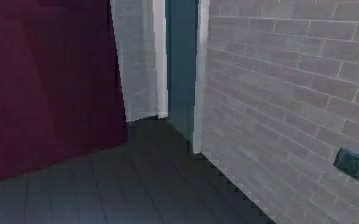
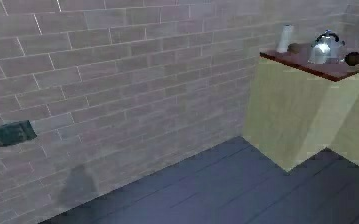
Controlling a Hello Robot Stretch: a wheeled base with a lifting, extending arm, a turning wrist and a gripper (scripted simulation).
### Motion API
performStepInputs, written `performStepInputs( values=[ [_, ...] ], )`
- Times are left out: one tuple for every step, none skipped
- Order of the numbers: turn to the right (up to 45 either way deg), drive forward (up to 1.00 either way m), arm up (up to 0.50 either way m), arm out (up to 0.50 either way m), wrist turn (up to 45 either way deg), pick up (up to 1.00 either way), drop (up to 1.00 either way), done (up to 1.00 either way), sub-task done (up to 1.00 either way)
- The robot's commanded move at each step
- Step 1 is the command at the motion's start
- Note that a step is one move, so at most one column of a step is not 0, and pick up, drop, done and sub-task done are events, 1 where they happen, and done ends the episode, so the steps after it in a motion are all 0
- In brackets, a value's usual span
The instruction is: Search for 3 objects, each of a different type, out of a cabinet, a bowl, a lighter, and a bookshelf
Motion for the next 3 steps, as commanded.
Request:
performStepInputs(
  values=[
    [-27.0,0.0,0.0,0.0,0.0,0.0,0.0,0.0,0.0],
    [0.0,0.7,0.0,0.0,0.0,0.0,0.0,0.0,0.0],
    [-36.0,0.0,0.0,0.0,0.0,0.0,0.0,0.0,0.0]
  ],
)
